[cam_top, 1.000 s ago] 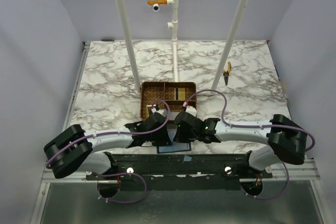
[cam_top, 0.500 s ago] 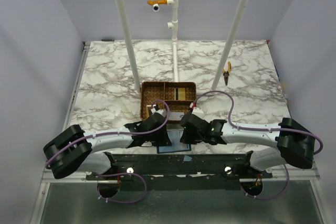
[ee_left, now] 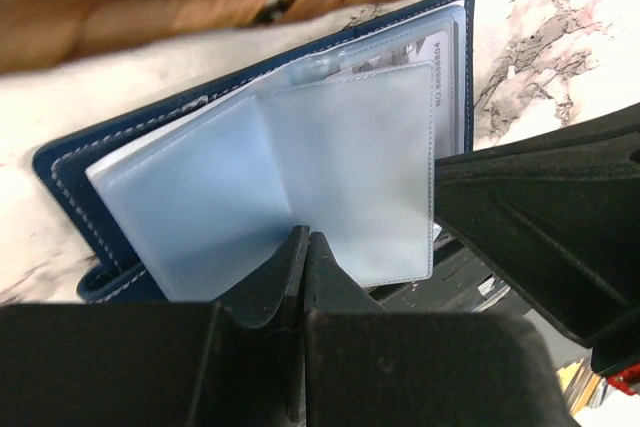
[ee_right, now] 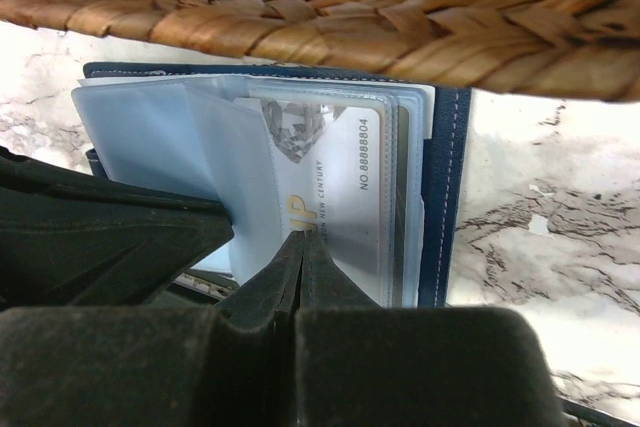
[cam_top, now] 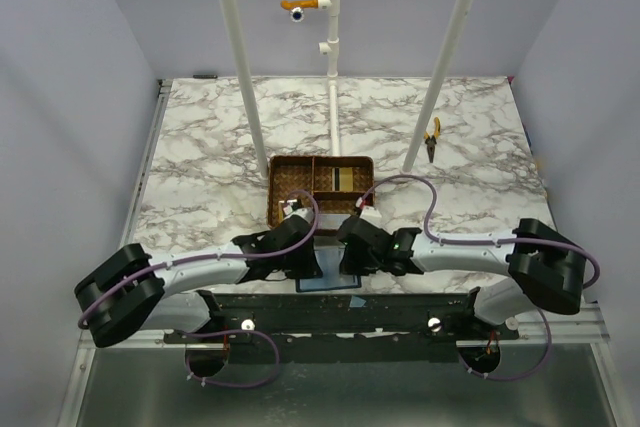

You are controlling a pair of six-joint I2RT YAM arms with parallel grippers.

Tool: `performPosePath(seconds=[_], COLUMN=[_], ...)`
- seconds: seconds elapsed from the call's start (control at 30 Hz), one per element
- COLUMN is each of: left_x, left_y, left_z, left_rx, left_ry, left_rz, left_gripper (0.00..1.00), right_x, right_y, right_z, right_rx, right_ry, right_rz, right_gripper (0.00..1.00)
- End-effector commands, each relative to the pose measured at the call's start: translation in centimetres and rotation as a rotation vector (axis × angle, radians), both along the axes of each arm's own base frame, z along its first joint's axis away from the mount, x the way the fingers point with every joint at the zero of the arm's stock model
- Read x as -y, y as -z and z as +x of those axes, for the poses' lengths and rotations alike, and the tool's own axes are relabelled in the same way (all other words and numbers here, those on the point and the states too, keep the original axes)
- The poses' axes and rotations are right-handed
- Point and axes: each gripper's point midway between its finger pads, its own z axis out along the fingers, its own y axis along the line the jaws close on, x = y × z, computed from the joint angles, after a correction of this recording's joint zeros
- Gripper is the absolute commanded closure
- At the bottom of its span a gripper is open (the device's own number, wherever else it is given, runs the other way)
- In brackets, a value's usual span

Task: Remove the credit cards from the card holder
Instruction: Remove the credit card from the card holder.

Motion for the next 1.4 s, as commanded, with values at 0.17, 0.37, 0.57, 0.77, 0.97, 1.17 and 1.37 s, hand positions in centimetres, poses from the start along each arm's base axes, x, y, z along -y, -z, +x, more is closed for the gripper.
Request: performPosePath(seconds=[0.17,0.37,0.57,0.77,0.97,1.17,1.37], left_x=[-3.7,-5.4,-6.1,-5.4,-2.7,-0.7,0.6], left_y=[-2.9,-3.4,-3.5,-4.3,-5.0,-5.4,-3.9], left_z=[0.4,-0.1,-0.5,-0.6,-0.6,0.0,0.2], left_rx=[0.105,0.108,0.105,0.104,0.068,0.053,0.017], left_ry=[-0.068,-0.106,-0.115,-0.098,-0.062,-0.049,-0.037], left_rz=[0.059,0.060,0.057,0.018,-0.091,-0.145,-0.149], left_gripper=[0.96,0.95,0.94,0.93,0.92,0.87,0.83], right_x=[-3.6,-6.0,-7.9,-6.9,-6.0,-2.3,1.4], right_y=[-1.9,-2.3,-0.5,1.7,-0.5,-2.5,-1.4], right_z=[0.5,0.9,0.8,0.6,0.9,1.1,-0.1], right_rx=[0.011,0.010,-0.009,-0.038,0.000,0.037,0.014], right_ry=[-0.075,-0.114,-0.143,-0.120,-0.088,-0.001,0.055], right_rz=[0.089,0.128,0.097,0.045,0.052,0.006,-0.051], right_gripper=[0.99,0.99,0.99,0.99,0.99,0.94,0.72])
